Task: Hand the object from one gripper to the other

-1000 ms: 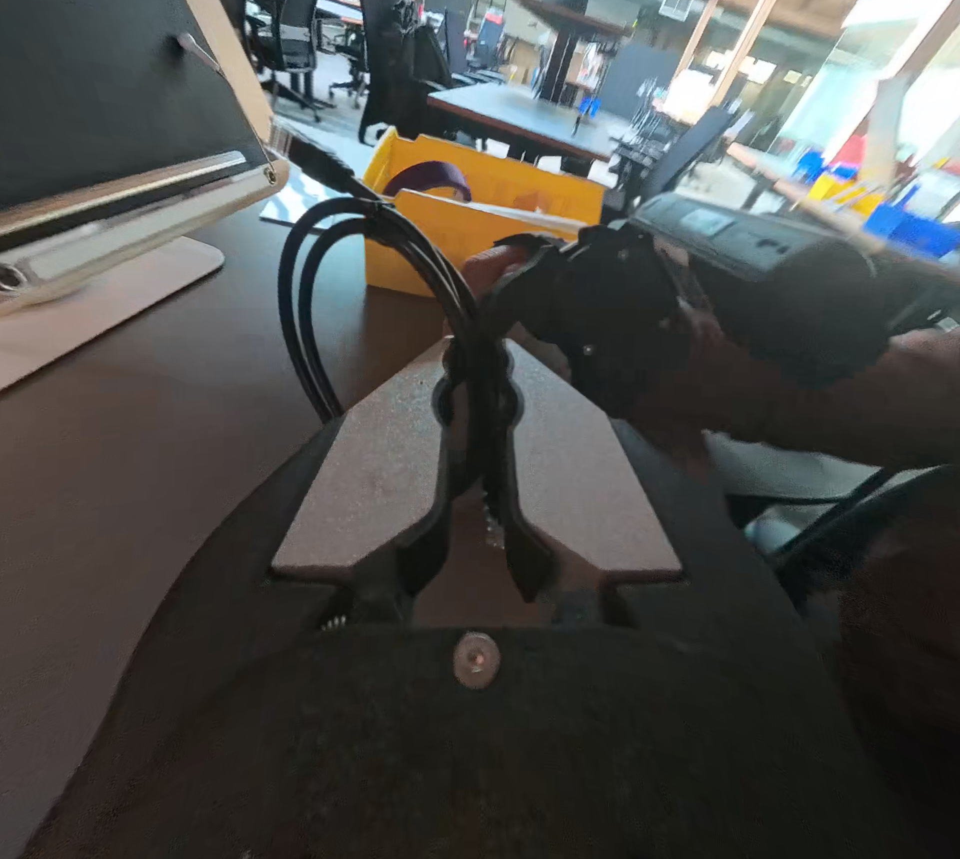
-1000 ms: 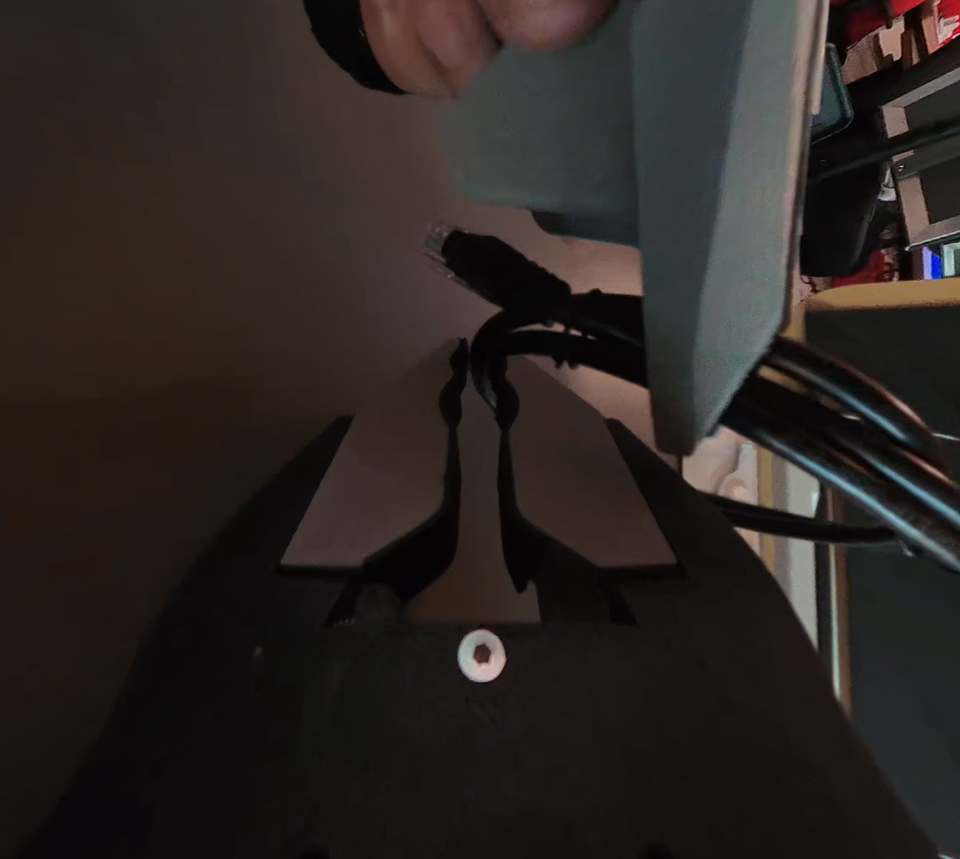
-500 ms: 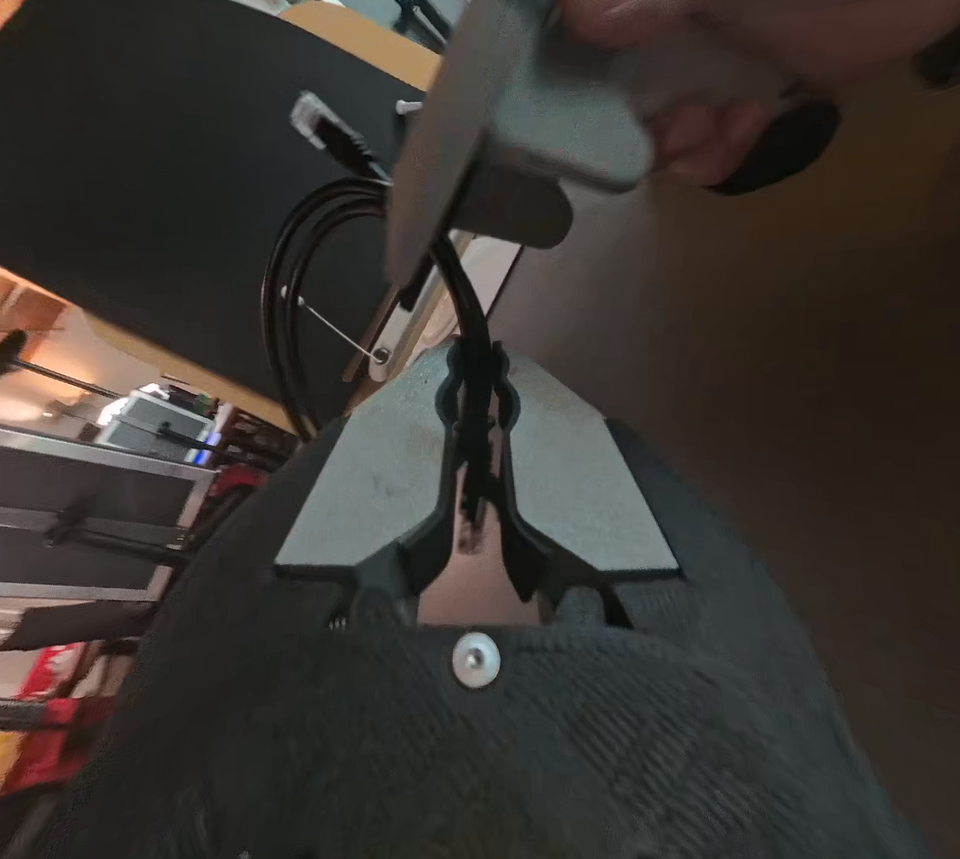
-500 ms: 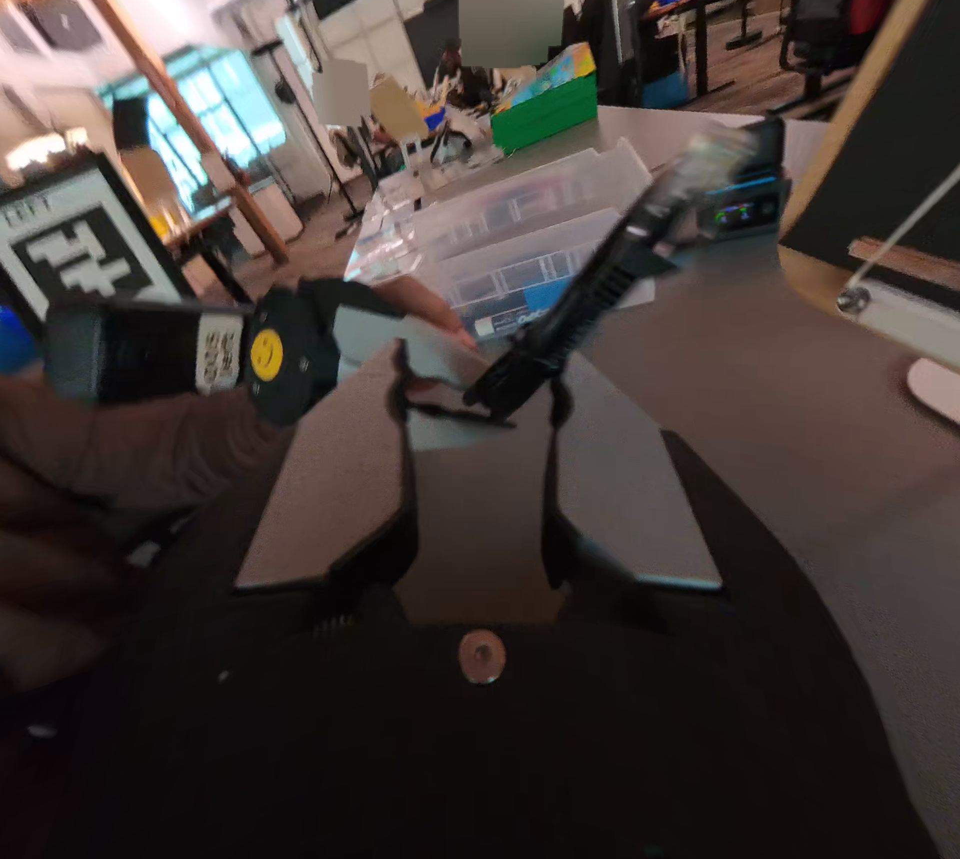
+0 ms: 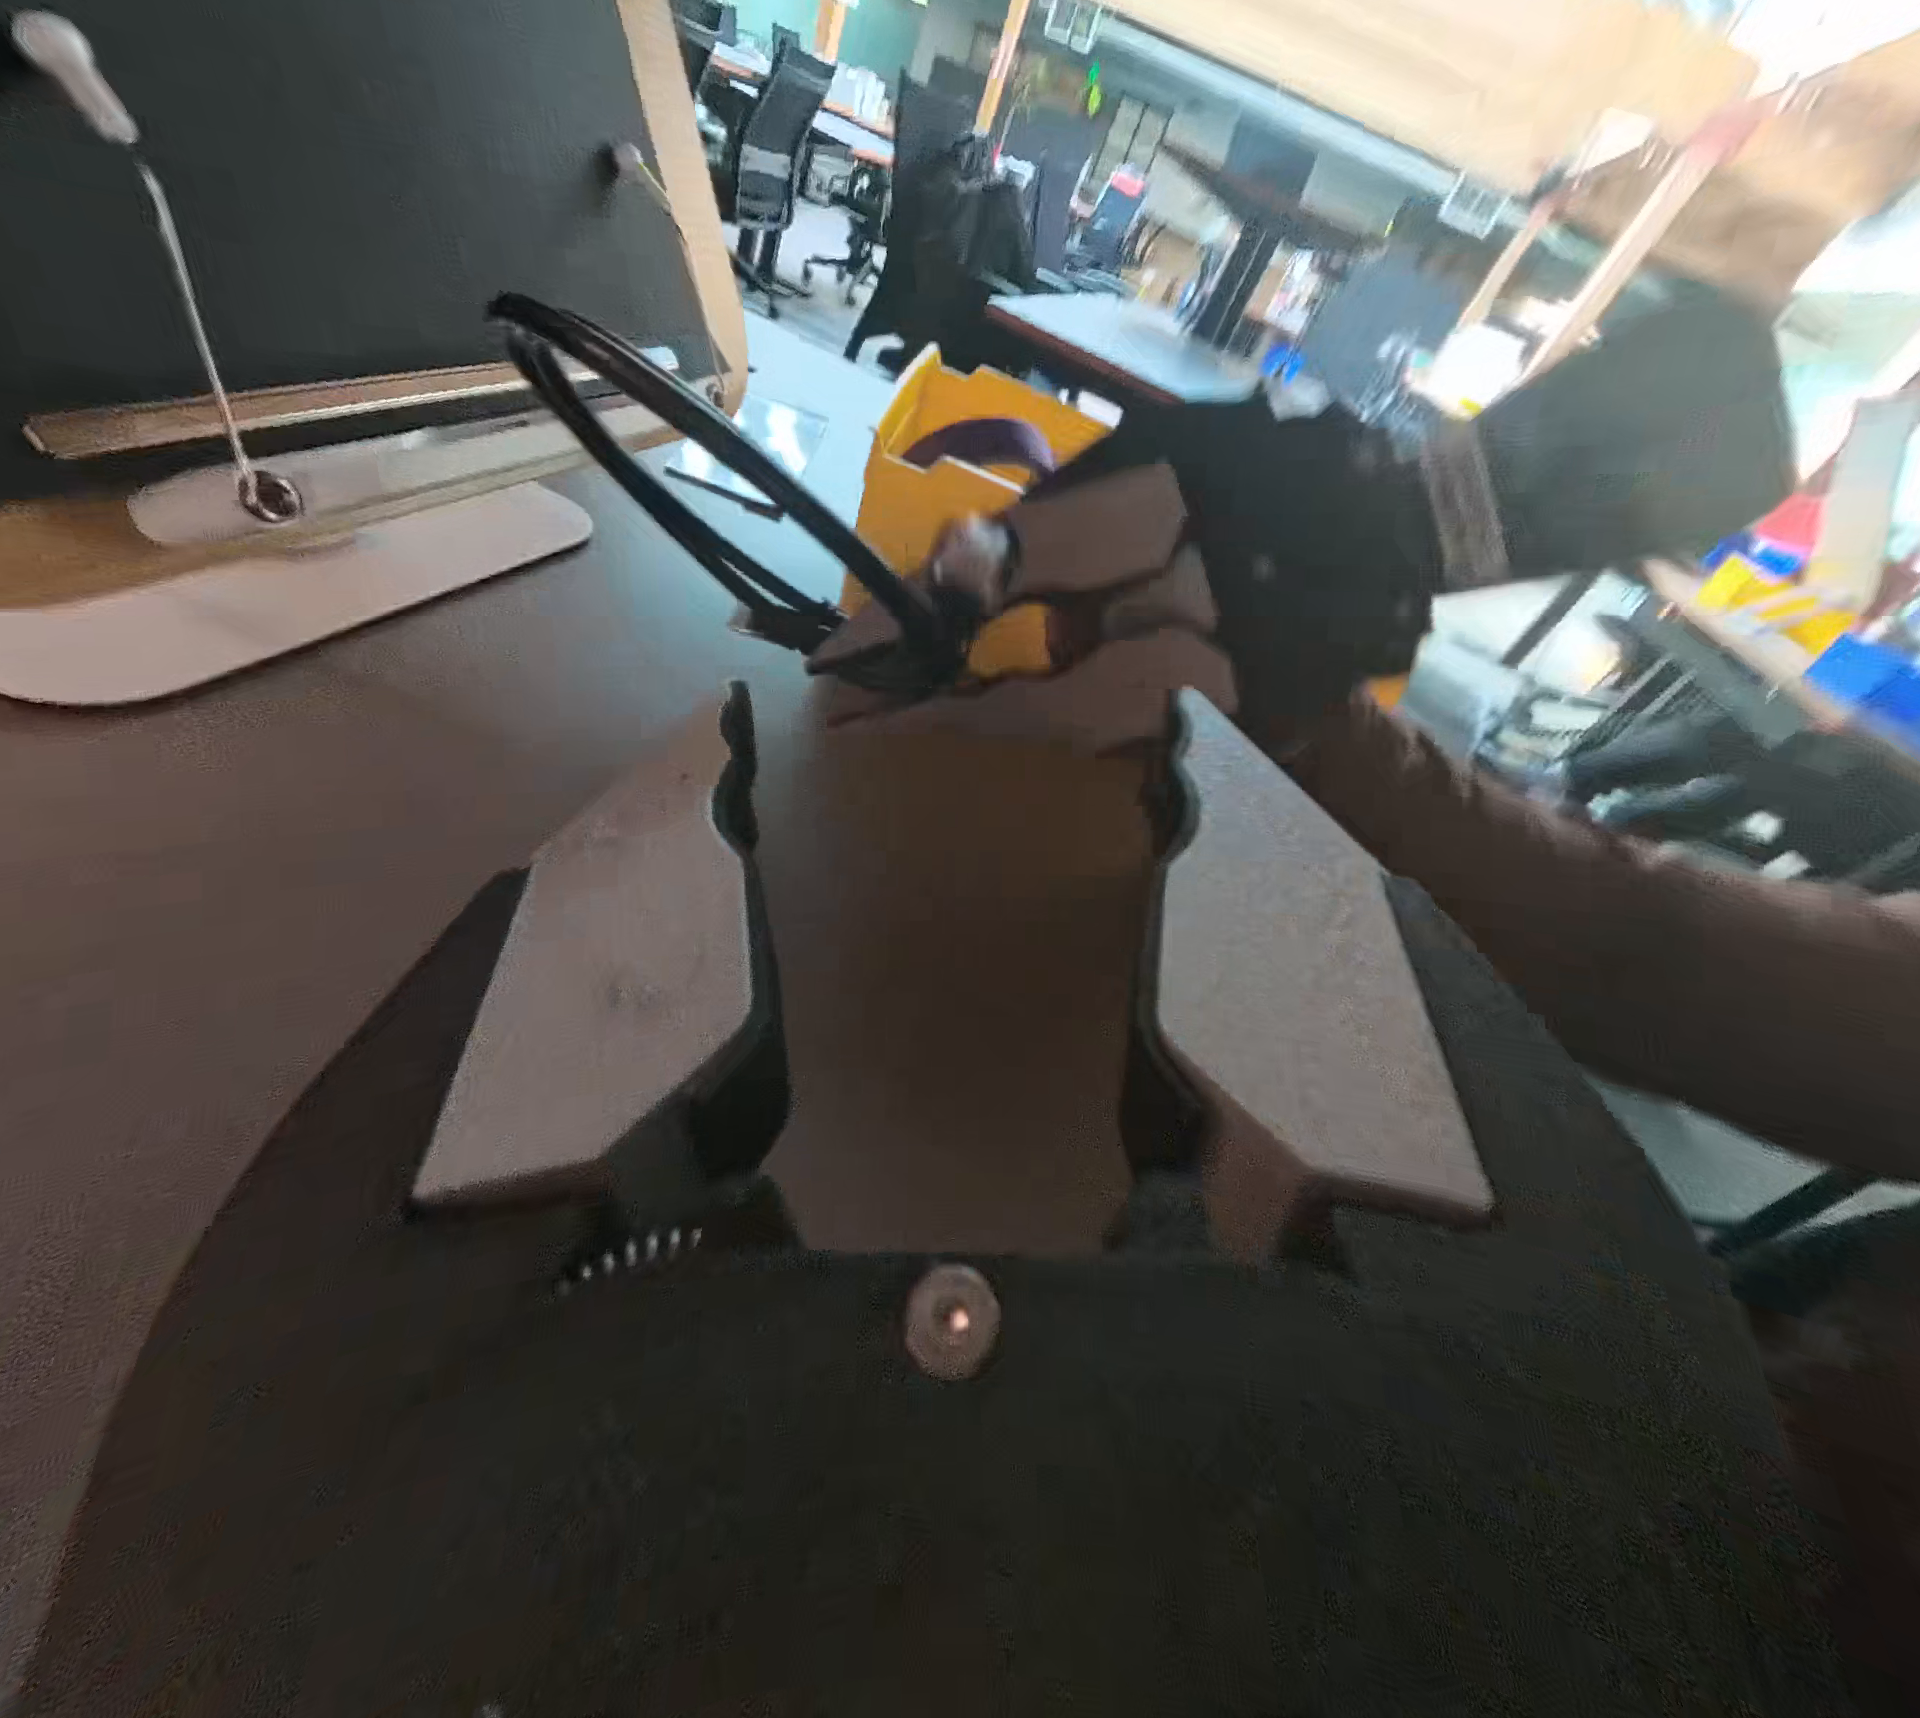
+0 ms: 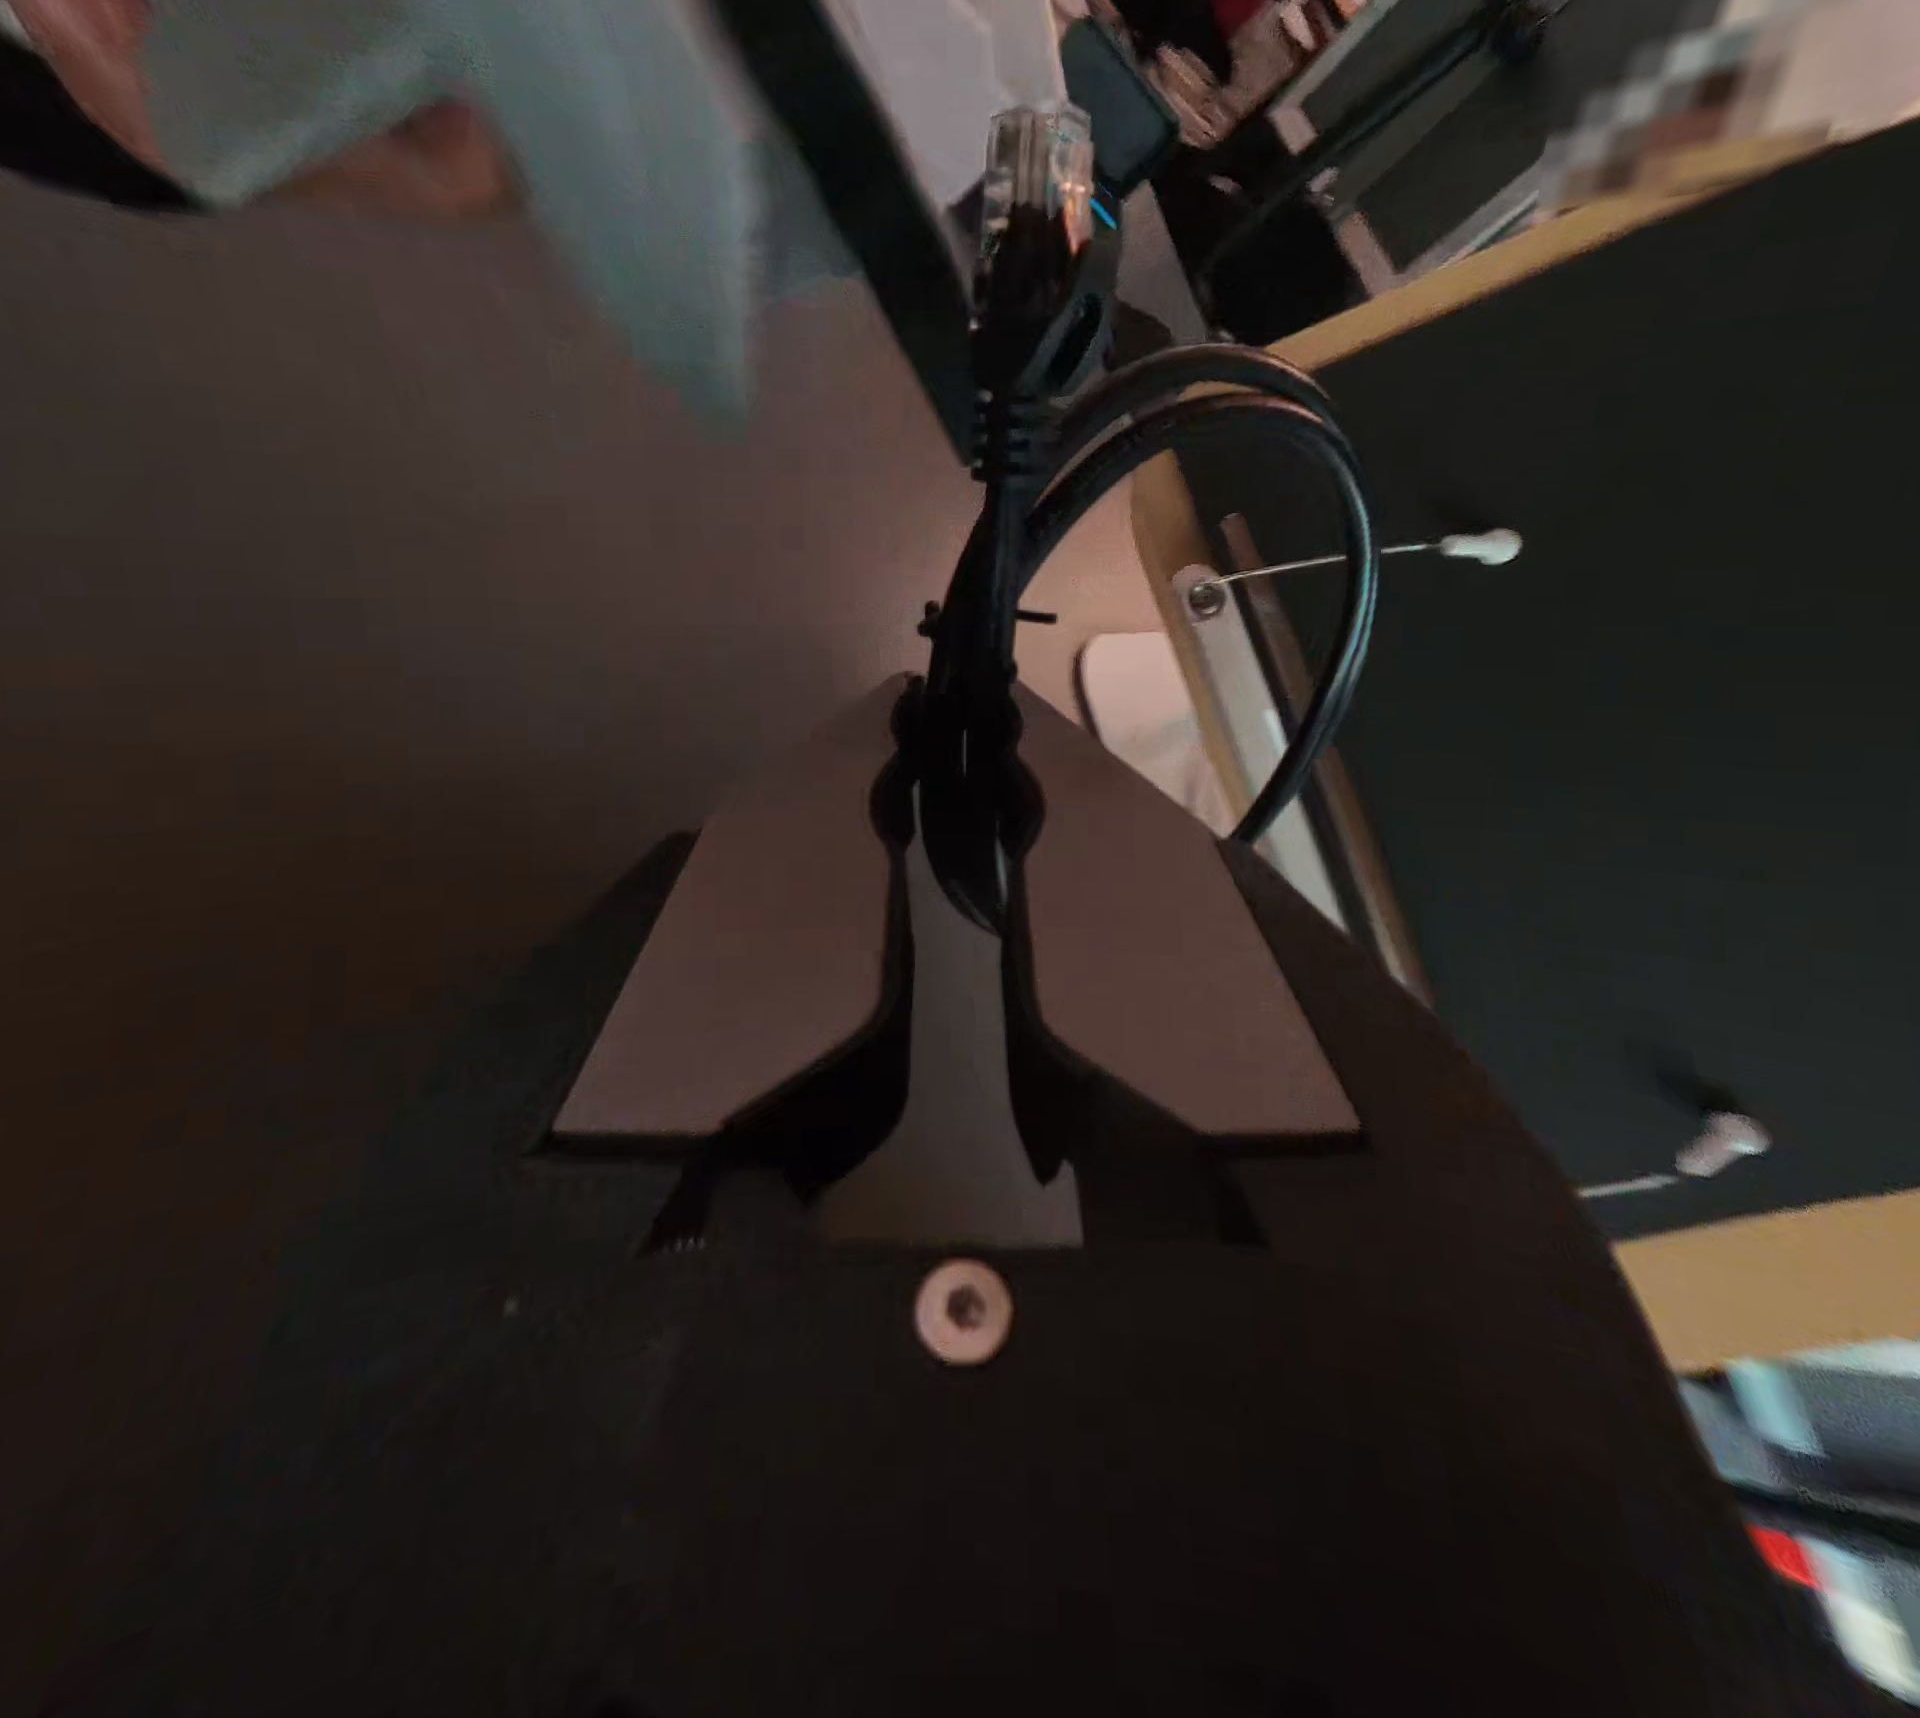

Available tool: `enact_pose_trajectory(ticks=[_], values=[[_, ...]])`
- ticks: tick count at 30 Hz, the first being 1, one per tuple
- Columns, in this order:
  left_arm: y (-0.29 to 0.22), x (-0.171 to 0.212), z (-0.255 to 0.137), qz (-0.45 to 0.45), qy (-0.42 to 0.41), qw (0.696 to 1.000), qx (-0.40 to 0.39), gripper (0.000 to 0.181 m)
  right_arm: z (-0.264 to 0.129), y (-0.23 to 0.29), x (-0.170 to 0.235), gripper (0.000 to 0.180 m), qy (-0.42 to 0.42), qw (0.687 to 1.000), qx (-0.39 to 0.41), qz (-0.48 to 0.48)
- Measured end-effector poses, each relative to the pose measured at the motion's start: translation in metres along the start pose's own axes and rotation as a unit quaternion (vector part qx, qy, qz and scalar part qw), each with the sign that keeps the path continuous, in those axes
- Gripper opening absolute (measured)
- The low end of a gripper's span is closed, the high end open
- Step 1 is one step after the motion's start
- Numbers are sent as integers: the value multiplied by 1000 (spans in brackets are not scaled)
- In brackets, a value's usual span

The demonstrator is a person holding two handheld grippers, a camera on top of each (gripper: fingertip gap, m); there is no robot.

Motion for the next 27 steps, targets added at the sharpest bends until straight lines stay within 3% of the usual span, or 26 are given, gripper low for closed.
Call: enact_pose_trajectory(ticks=[2, 4, 7, 12, 16, 18, 19, 20, 21, 24, 27], values=[[3, -2, -1, -13, -18, 1000, -2, 72, 6, 11, -8, 9, 24, 997, 39, -54], [4, -3, -1, 15, -19, 999, -28, 36, 12, 26, -21, 10, 21, 994, 50, -93], [5, -11, -10, 111, -21, 990, -85, 12, 14, 30, -21, 9, 24, 989, 69, -129], [-3, -5, -20, 252, 76, 960, -95, 11, -5, 1, -4, 38, 0, 1000, 23, -9], [-12, 14, -16, 310, 155, 936, -52, 11, -21, -25, 4, 70, -31, 996, 24, 76], [-20, 25, -15, 316, 186, 930, -7, 12, -23, -28, 5, 76, -40, 995, 22, 88], [-24, 28, -14, 316, 190, 929, 12, 12, -22, -26, 5, 73, -48, 994, 10, 93], [-27, 27, -14, 315, 182, 931, 23, 13, -22, -19, 4, 51, -55, 994, -24, 95], [-28, 24, -15, 308, 167, 936, 27, 13, -23, -9, 4, 9, -57, 991, -76, 91], [-19, -1, -25, 265, 81, 961, -19, 13, -16, -1, 15, 0, -17, 978, -161, 135], [-10, -20, -44, 261, 18, 963, -64, 38, -11, -12, 22, 0, -3, 935, -220, 279]])
Point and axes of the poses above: each gripper's, where its closed fingertips meet, z out along the fingers, x out of its underside, y = z × x across the jaws, the point moved 6 cm from there along -z, back along the fingers, and after that the axes turned 4 degrees about x, right-handed, at the moved point
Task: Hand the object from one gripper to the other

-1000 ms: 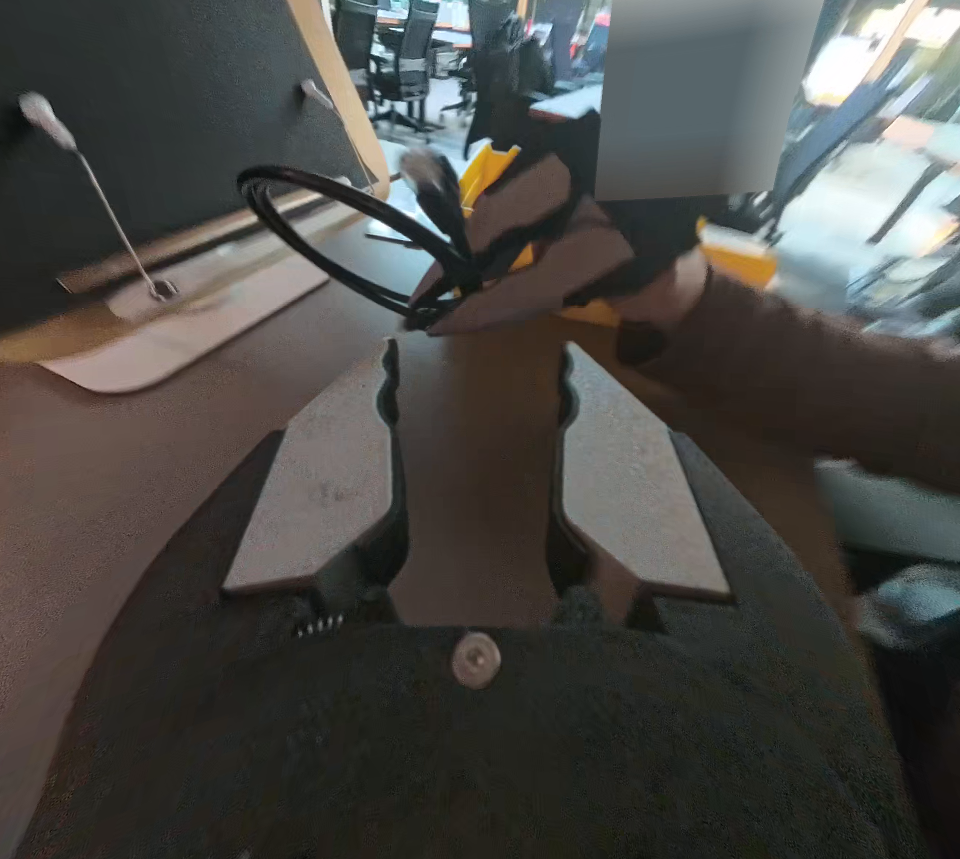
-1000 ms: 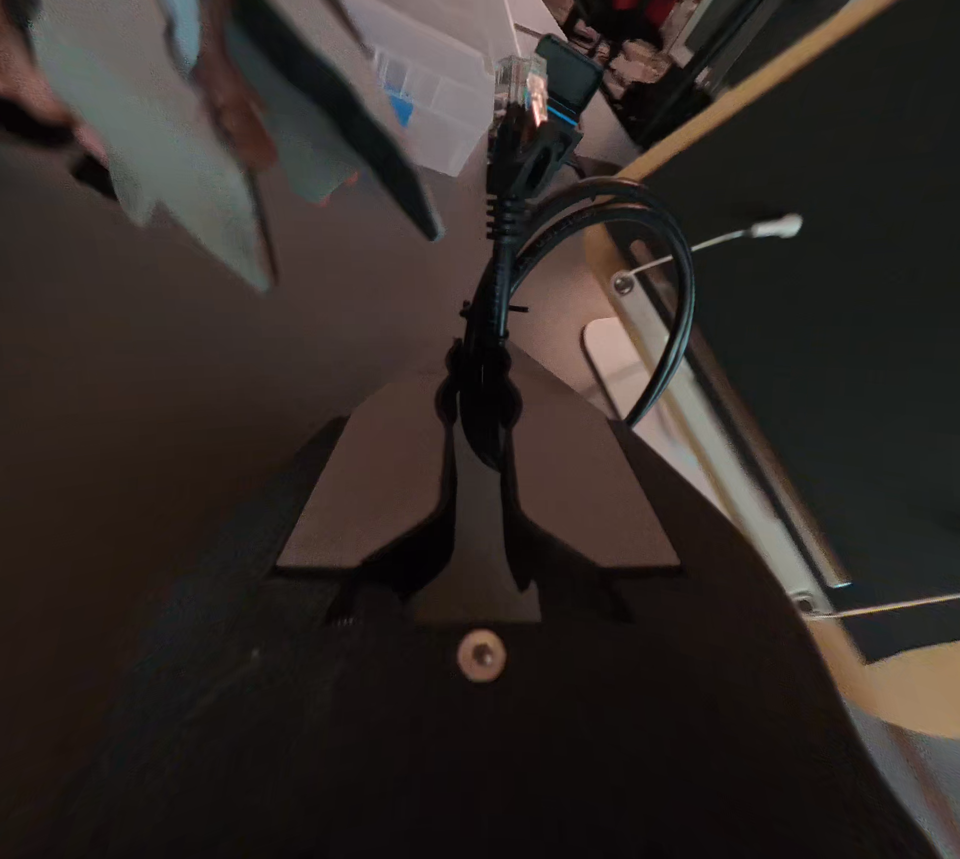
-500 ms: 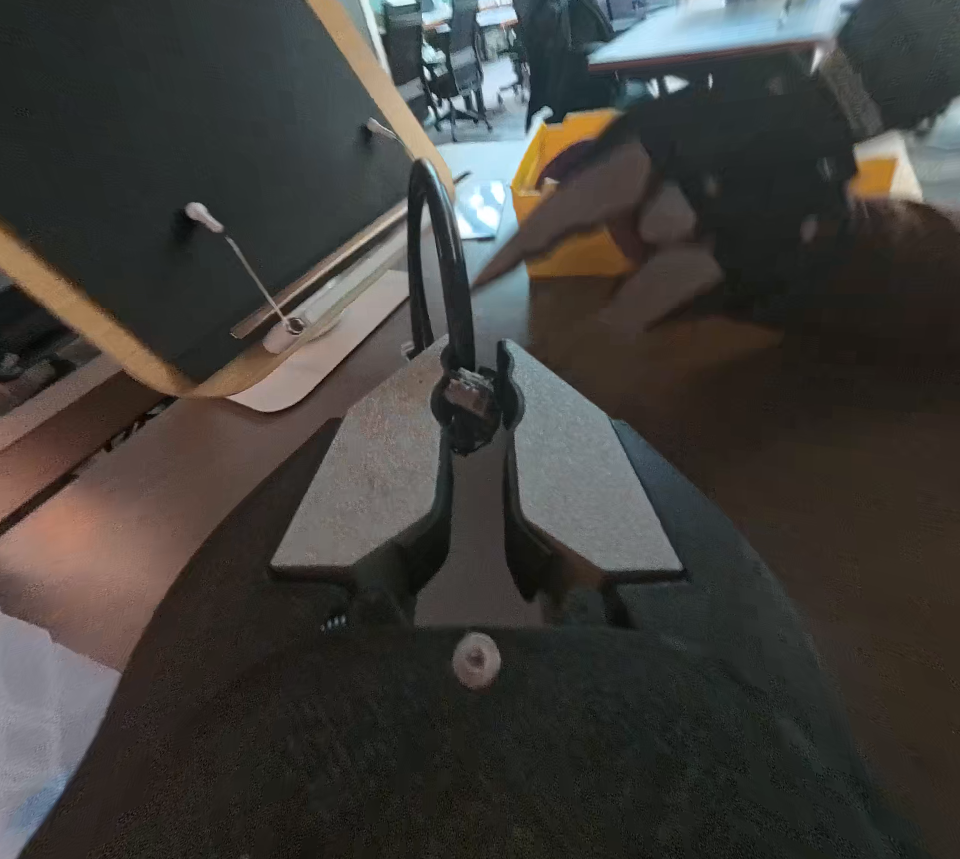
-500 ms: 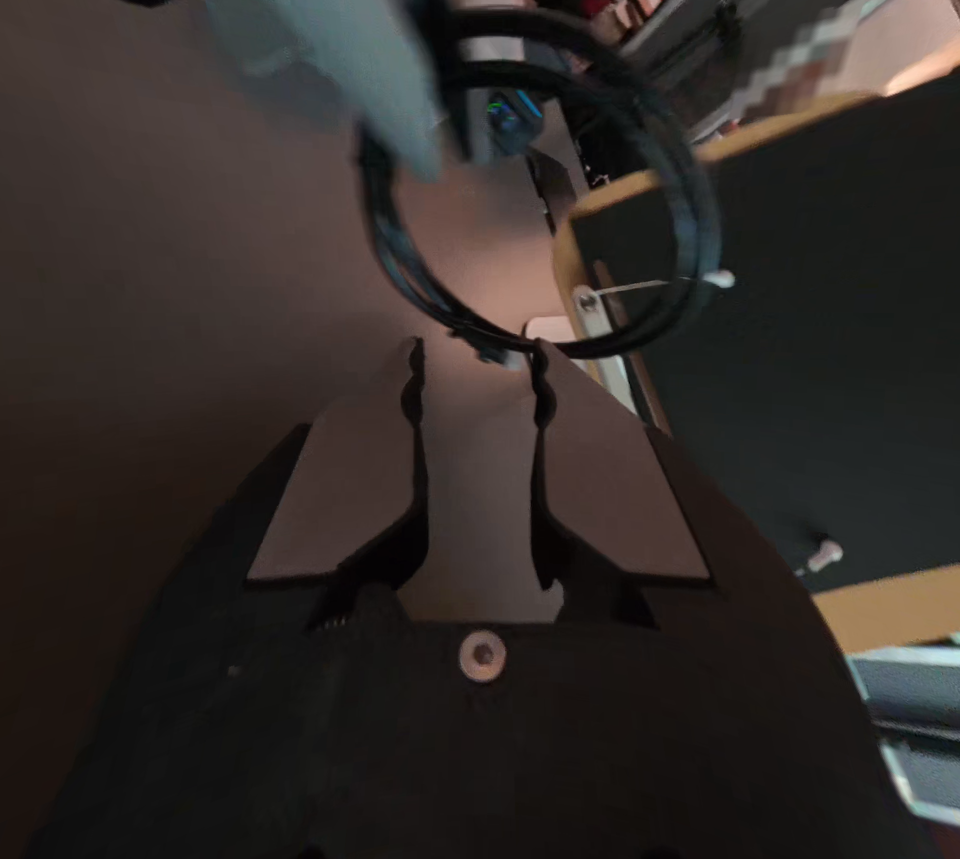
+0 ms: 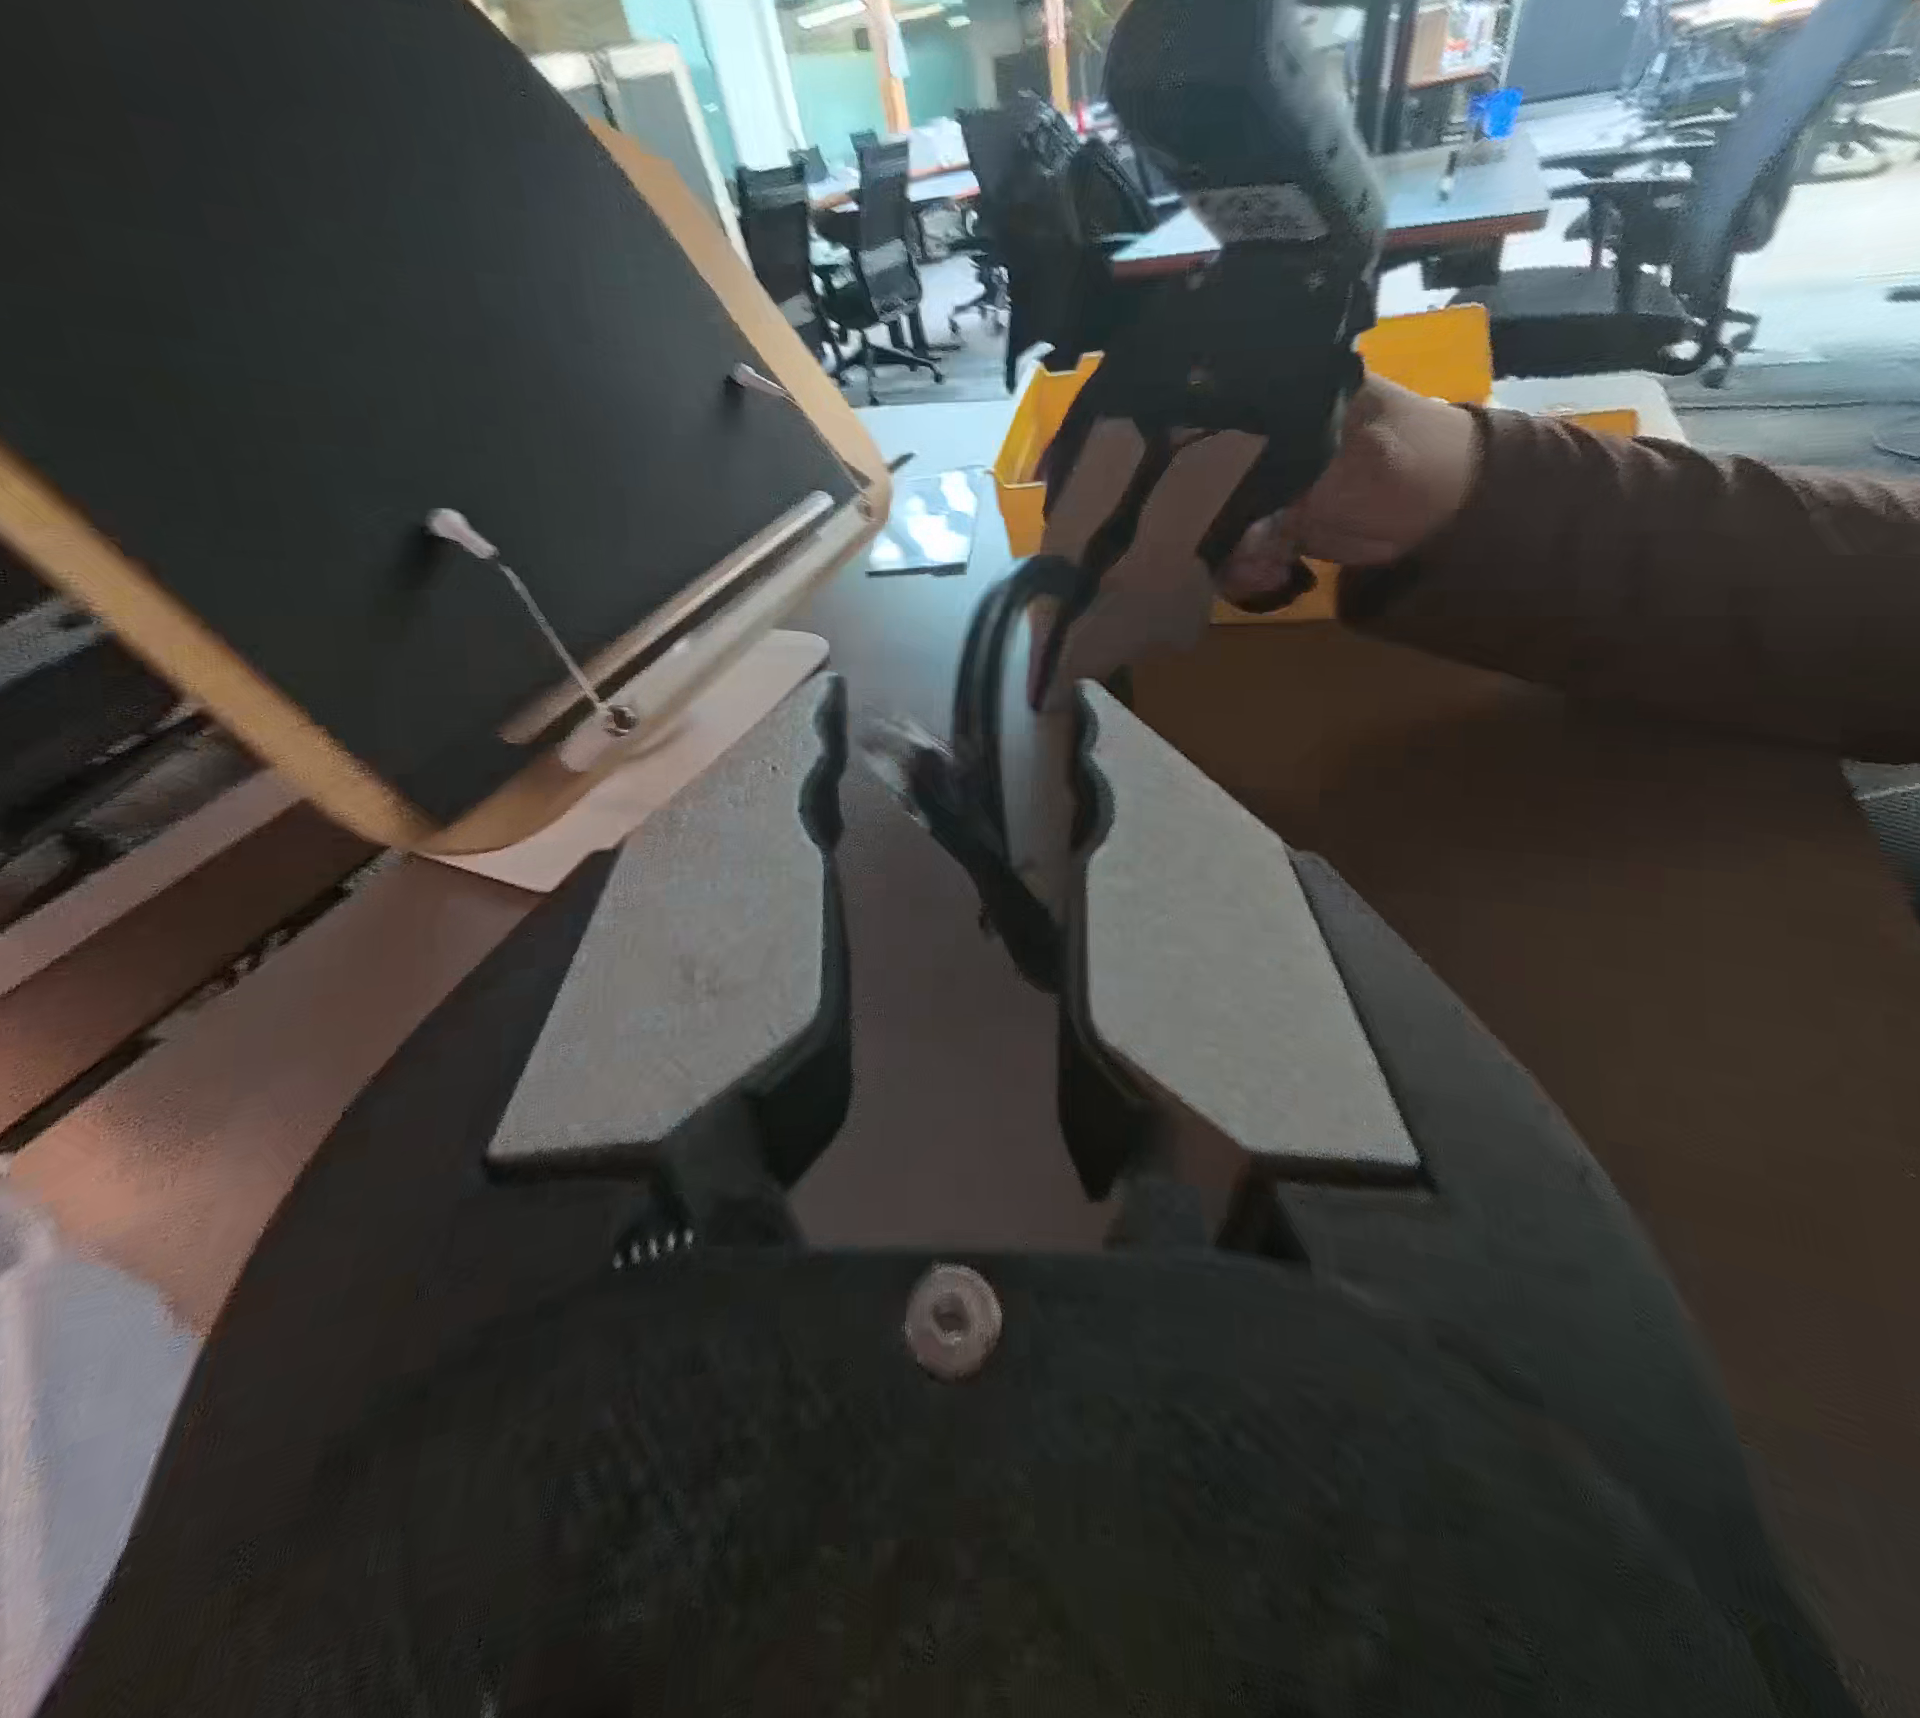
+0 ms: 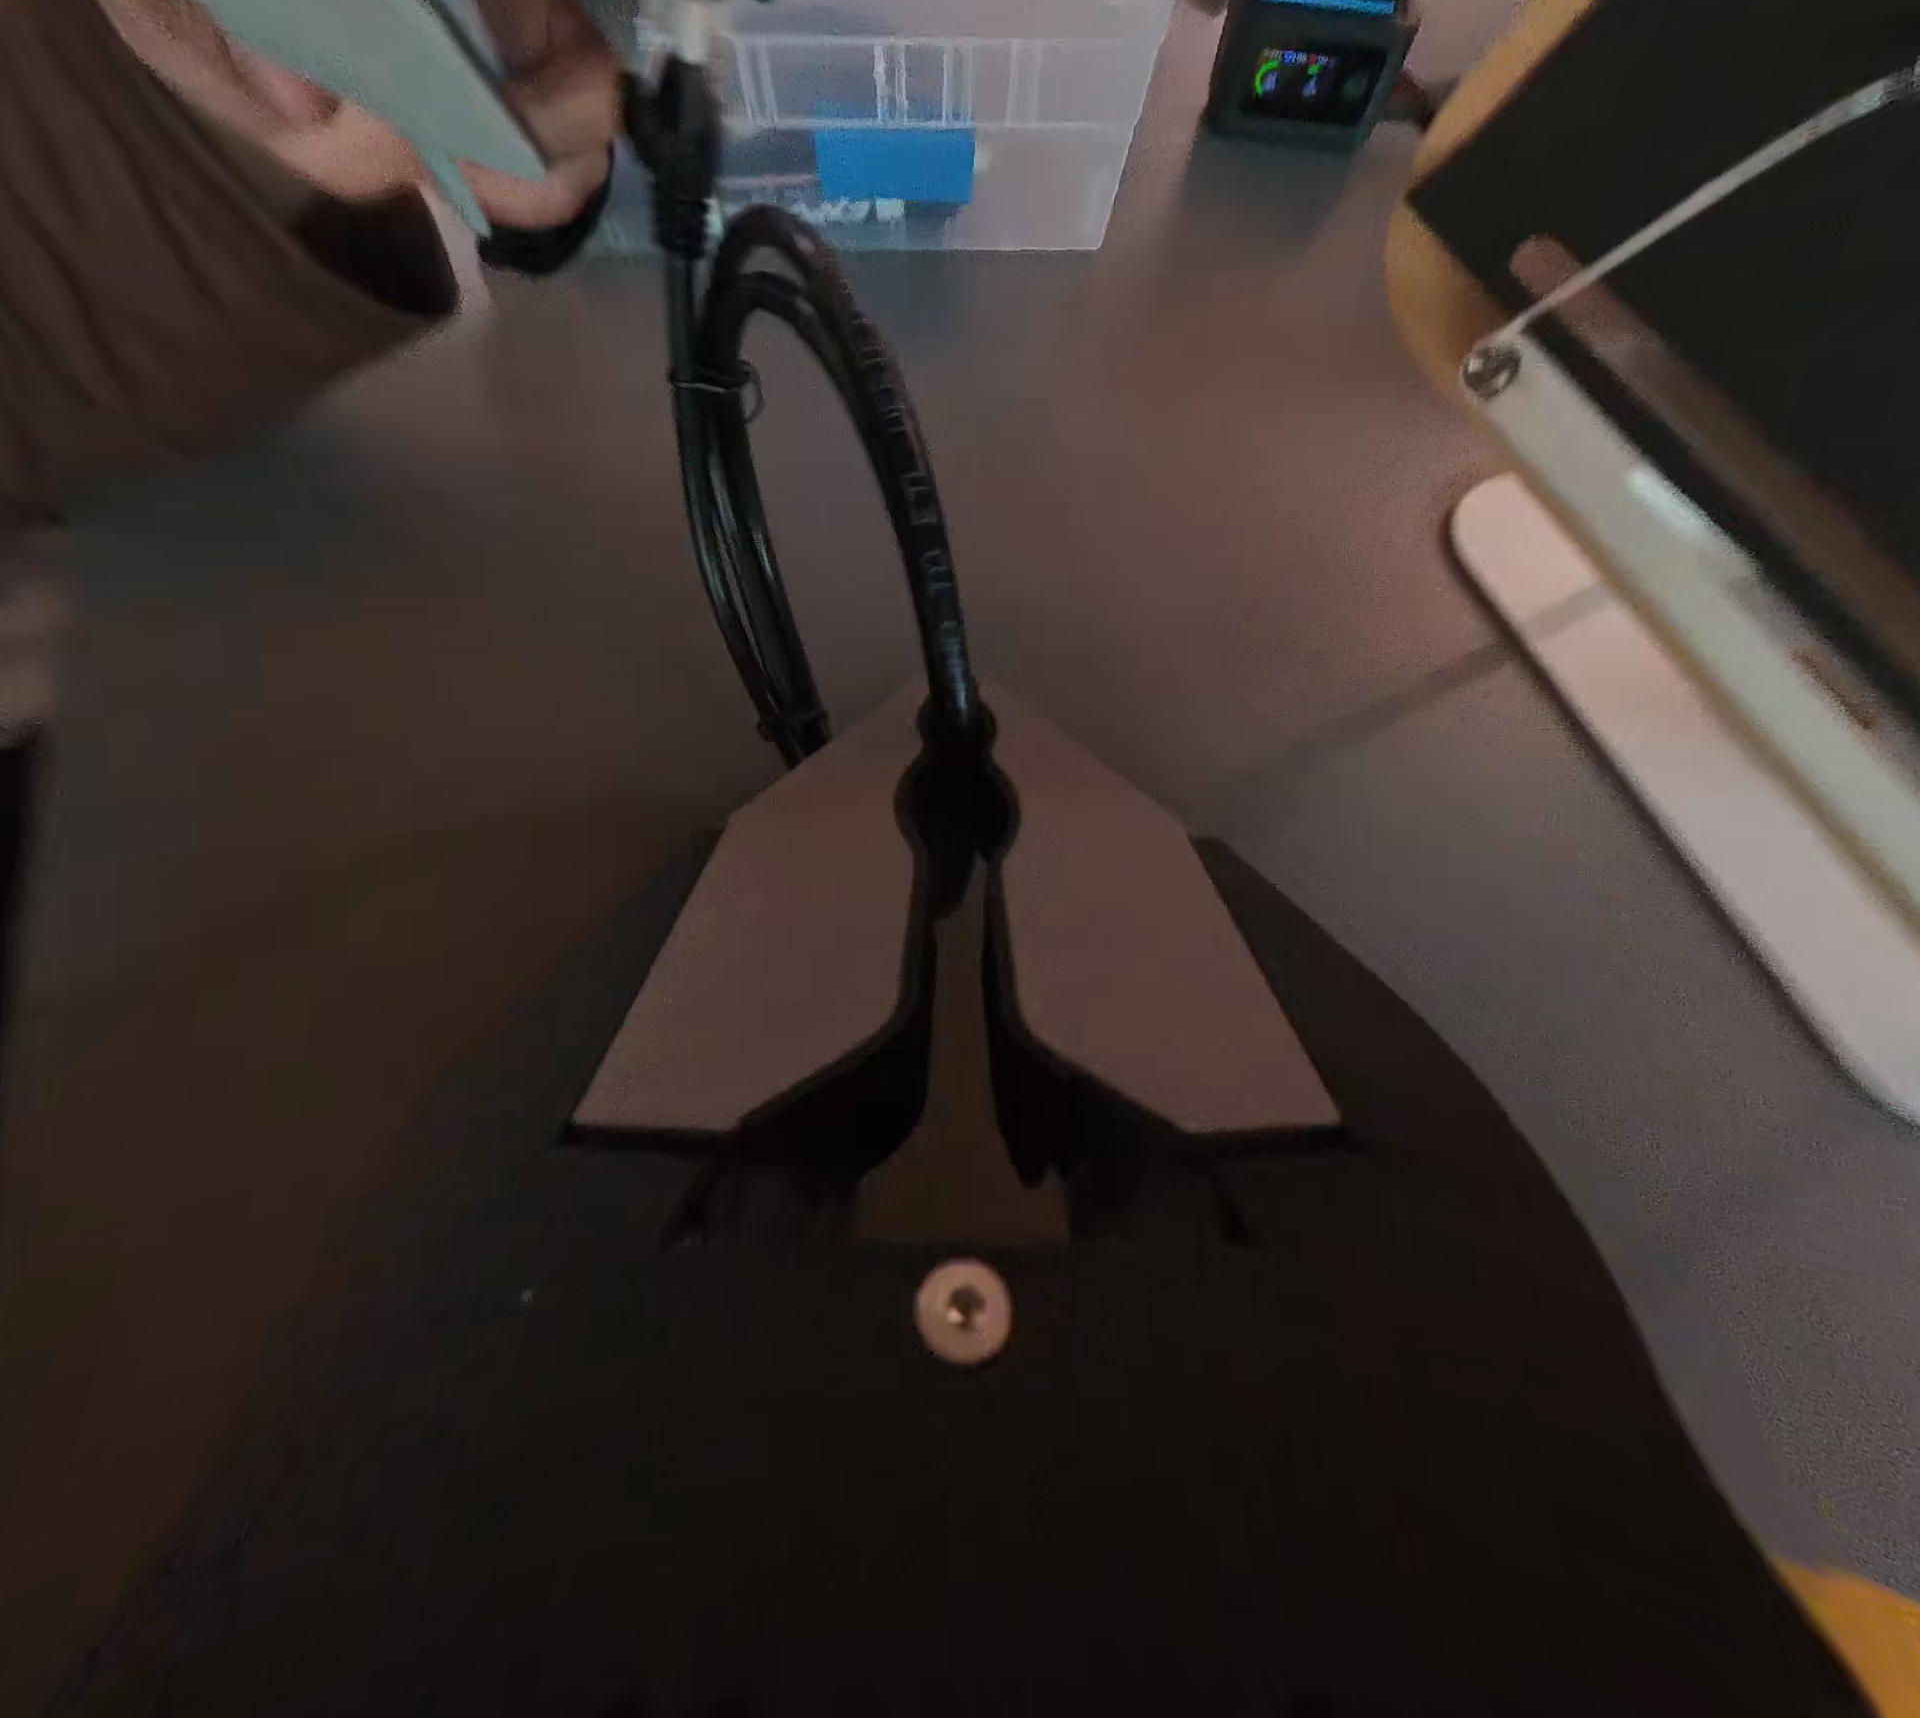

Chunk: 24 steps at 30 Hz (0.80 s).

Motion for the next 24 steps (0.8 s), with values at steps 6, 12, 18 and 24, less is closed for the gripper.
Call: enact_pose_trajectory(ticks=[6, 12, 18, 24], values=[[-17, 12, -5, 209, 97, 971, -58, 47, -15, -30, 11, 0, -13, 980, -39, 195], [-37, 56, 30, 463, 230, 851, -93, 66, -15, -27, 21, 0, 2, 940, -144, 311], [-51, 65, 51, 580, 234, 773, -106, 28, -9, -8, 20, 13, 12, 906, -247, 344], [-38, 23, 35, 279, 79, 954, -79, 12, -45, -23, -16, 56, -134, 951, -163, 228]])
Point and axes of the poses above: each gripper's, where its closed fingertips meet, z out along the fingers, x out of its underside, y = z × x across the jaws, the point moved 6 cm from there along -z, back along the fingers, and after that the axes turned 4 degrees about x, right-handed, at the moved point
